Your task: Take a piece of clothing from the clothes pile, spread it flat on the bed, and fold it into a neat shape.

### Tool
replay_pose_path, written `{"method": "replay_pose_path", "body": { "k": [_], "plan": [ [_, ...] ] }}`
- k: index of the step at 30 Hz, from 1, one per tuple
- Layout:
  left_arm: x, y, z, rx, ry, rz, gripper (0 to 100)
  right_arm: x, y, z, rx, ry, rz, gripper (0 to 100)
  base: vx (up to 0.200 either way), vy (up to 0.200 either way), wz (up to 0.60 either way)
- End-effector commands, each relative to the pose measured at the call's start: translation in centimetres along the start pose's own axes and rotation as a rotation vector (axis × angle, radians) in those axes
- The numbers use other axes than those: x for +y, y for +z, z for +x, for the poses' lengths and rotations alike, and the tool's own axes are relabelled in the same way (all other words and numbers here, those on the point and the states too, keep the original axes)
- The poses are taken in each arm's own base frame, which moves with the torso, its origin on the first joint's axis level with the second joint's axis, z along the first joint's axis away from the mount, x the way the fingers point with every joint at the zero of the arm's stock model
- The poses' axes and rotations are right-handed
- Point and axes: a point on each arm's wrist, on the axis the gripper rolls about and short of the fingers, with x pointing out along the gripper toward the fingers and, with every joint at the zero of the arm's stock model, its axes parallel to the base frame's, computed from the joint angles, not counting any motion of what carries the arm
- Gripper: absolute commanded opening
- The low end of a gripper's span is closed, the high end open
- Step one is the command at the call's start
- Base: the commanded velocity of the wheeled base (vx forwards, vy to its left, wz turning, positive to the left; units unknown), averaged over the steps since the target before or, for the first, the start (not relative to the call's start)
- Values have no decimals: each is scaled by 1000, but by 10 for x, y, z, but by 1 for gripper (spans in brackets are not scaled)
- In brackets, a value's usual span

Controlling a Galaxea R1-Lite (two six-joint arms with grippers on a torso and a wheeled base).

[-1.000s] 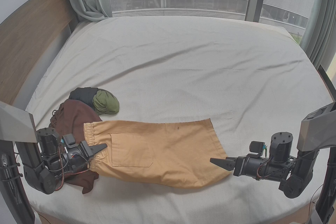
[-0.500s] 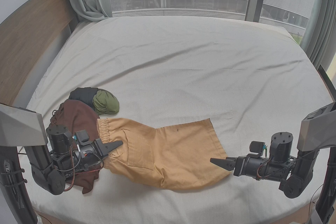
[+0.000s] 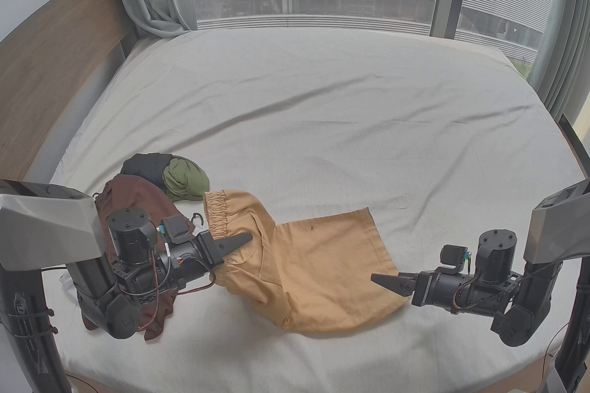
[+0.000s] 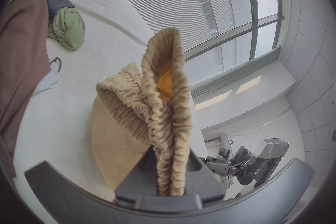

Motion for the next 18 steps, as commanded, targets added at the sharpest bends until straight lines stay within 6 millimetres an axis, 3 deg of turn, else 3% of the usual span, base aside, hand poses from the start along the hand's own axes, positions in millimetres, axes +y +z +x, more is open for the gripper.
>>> {"method": "replay_pose_path", "body": {
  "k": [1,18],
  "plan": [
    [-7,-1,14,6,-43,2,0,0,2,-1,-7,1,-1,100,0,0,0],
    [-16,-9,40,31,-108,25,0,0,10,-3,-44,5,-9,100,0,0,0]
  ]
}}
